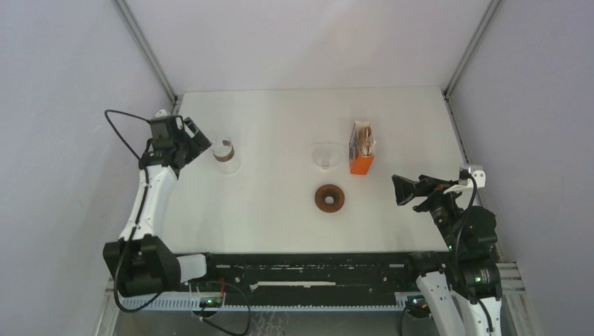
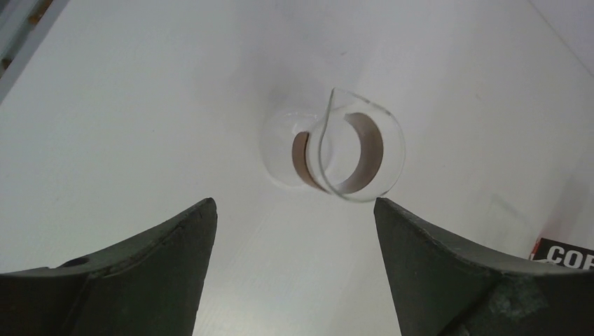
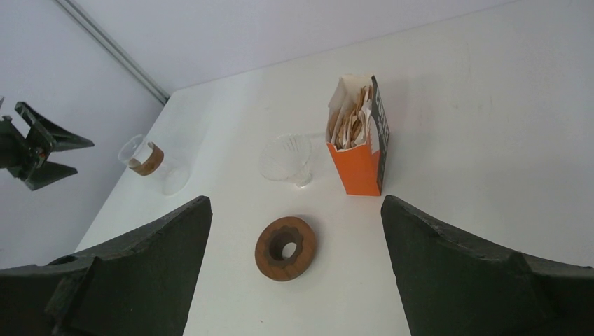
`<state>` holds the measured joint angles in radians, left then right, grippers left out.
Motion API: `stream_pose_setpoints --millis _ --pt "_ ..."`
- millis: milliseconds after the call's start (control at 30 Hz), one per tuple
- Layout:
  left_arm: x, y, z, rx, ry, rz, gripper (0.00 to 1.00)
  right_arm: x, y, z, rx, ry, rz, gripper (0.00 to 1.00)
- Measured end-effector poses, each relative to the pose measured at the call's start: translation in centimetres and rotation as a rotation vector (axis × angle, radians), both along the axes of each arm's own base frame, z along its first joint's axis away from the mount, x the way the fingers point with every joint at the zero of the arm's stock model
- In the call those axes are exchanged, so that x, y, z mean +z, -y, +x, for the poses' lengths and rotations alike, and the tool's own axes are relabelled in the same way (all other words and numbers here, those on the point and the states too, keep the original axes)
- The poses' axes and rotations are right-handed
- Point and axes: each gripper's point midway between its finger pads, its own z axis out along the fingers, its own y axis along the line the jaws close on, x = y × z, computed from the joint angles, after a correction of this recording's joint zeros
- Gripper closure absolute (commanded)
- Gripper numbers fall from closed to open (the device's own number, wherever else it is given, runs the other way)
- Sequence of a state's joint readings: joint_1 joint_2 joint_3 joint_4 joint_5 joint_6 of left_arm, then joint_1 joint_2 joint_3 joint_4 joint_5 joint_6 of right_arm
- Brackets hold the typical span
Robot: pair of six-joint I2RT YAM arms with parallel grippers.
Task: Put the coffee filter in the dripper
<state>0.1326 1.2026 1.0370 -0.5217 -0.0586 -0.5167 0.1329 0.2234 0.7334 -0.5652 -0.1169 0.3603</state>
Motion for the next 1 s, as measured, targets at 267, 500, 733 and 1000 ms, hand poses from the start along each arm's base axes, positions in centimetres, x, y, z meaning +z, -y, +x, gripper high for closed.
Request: stream_pose_setpoints --millis 267,500,733,1000 --pt "-0.6 0.4 4.8 -0.043 -0.031 -0.056 0.26 -0.2 -0.5 0.0 0.031 -0.003 0.002 0.0" --pt "-3.2 0.4 6.3 -0.064 -0.109 -0.081 0.41 0.0 -0.7 -0.1 0.044 0.004 0.003 0.0" --pt "-4.4 0.8 6.8 -0.107 -0.156 -0.095 0.53 0.0 -0.8 -0.1 0.048 0.005 0.004 0.0" --pt "-6.0 1.2 6.4 -0.145 -0.217 -0.103 0.63 0.0 -0.8 -0.1 0.047 0.005 0.004 0.0"
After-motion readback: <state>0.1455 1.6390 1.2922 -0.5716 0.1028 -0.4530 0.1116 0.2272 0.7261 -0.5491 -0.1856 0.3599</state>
